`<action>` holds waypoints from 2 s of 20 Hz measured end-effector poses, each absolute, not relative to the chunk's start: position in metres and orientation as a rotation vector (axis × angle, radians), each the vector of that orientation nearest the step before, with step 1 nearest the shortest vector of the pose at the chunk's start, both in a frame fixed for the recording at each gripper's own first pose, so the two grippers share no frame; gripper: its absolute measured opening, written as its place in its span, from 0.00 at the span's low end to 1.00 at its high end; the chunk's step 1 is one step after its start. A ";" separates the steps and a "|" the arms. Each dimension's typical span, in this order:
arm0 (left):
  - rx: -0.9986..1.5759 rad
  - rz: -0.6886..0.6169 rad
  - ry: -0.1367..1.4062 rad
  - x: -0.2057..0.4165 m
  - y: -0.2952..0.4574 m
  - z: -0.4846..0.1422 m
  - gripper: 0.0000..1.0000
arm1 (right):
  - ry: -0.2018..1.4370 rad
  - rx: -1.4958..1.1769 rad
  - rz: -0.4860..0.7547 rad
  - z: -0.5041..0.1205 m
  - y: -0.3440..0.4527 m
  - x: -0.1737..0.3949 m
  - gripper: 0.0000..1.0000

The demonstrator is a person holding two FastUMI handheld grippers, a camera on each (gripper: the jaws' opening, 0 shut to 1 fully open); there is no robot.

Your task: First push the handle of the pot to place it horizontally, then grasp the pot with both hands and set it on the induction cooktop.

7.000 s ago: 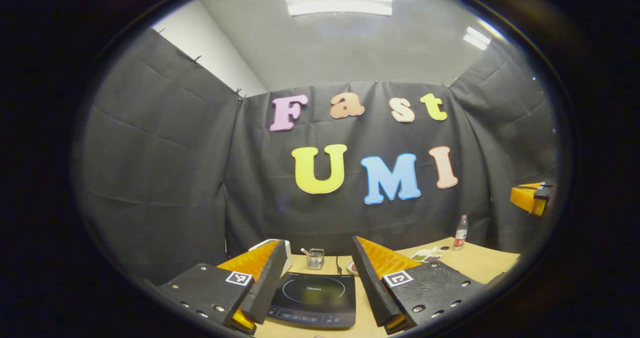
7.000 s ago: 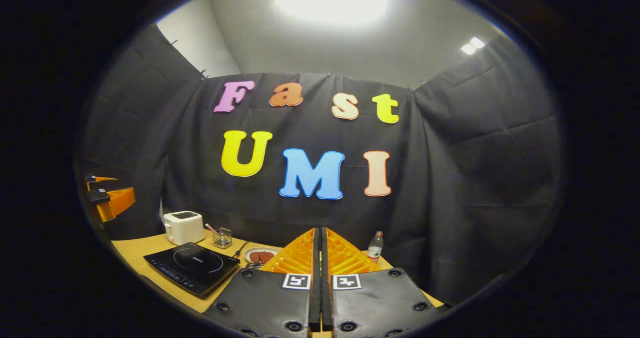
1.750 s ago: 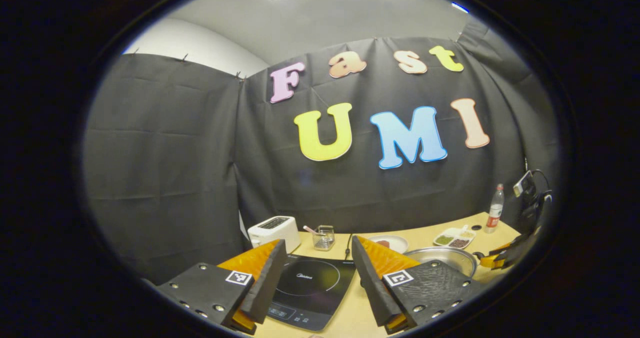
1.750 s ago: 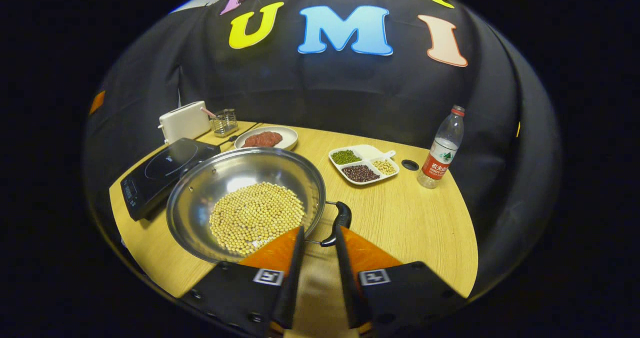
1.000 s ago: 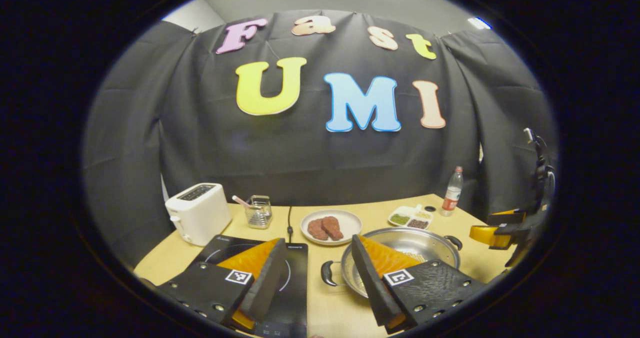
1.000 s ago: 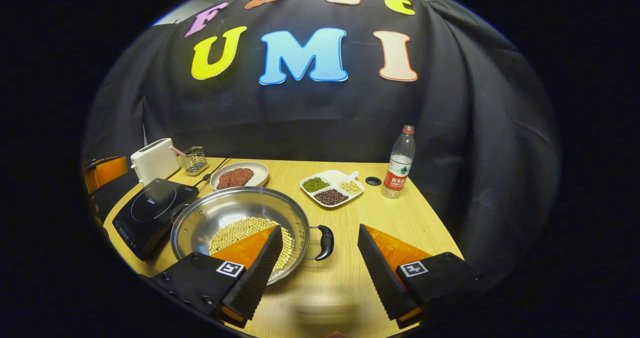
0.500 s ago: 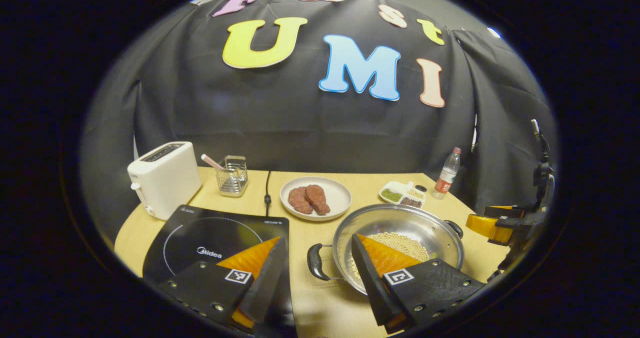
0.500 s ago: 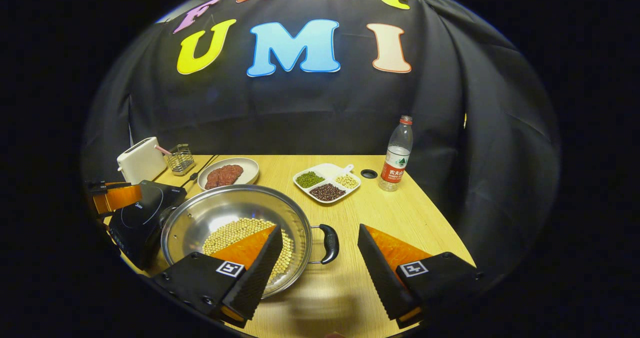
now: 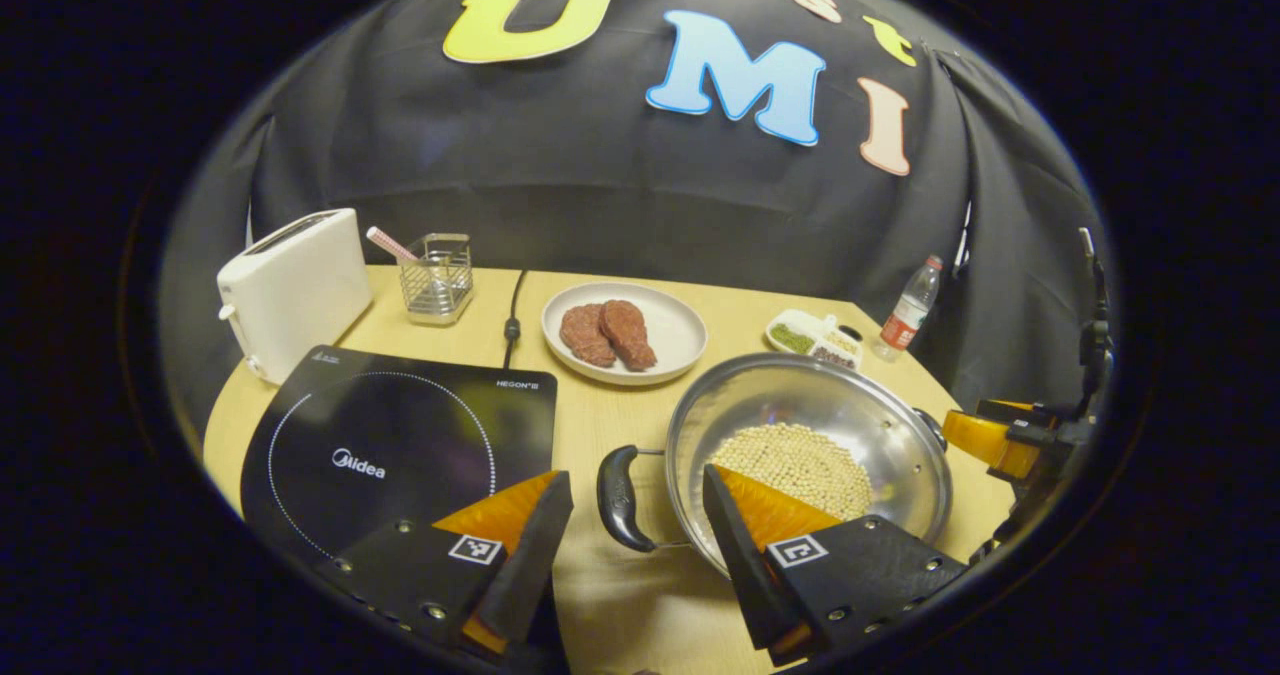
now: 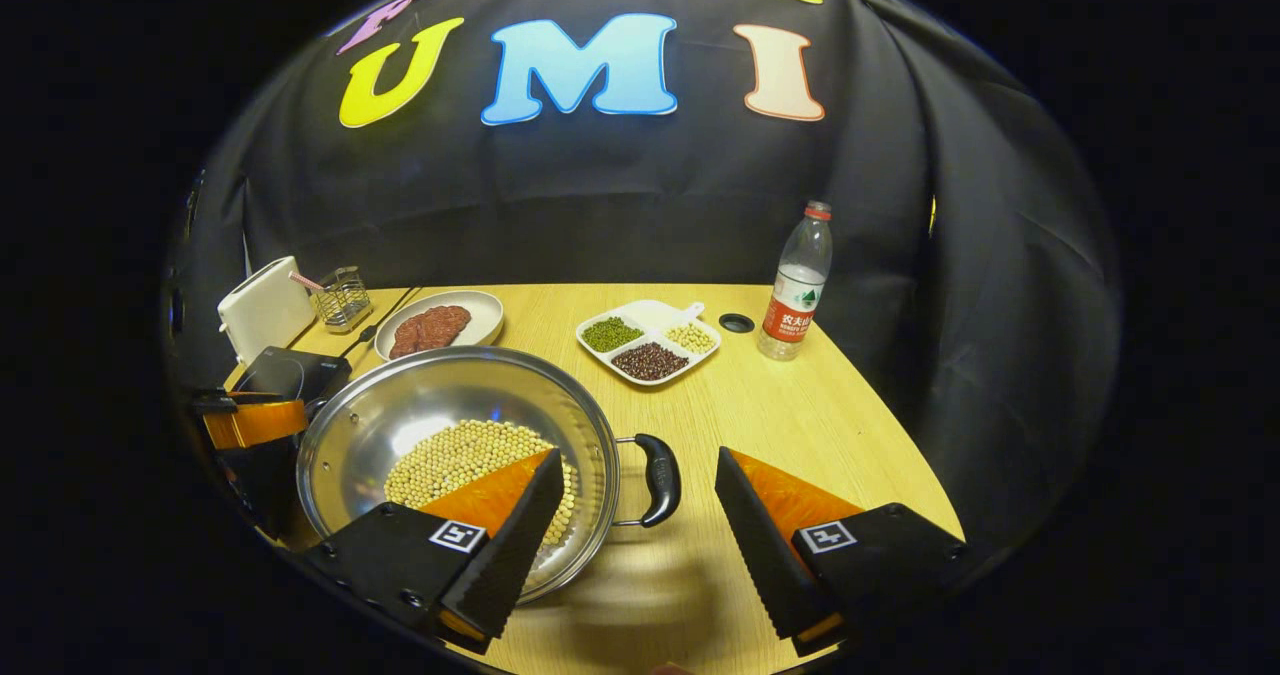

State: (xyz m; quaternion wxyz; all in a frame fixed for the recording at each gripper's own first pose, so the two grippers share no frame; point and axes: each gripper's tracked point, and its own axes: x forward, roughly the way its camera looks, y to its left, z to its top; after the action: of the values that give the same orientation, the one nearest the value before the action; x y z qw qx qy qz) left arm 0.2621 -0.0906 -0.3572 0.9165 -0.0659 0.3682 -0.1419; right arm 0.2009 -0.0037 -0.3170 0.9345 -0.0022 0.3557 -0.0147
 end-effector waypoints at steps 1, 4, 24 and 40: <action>-0.133 -0.291 0.766 0.265 -0.092 -0.362 0.81 | 0.740 -0.002 -0.031 -0.322 -0.004 0.201 0.98; -0.112 -0.283 0.799 0.269 -0.094 -0.377 0.81 | 0.778 0.029 -0.034 -0.333 -0.003 0.202 0.98; -0.095 -0.270 0.882 0.267 -0.112 -0.410 0.77 | 0.920 0.111 -0.044 -0.376 -0.002 0.214 0.84; -0.087 -0.209 0.812 0.271 -0.105 -0.380 0.54 | 0.885 0.073 -0.007 -0.353 0.000 0.212 0.43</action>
State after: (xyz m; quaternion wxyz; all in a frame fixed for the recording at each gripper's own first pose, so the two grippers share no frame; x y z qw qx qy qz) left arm 0.2712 -0.1050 -0.3800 0.9124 -0.0420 0.3943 -0.1014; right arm 0.2121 0.0000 -0.3530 0.9031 0.0353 0.4280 -0.0035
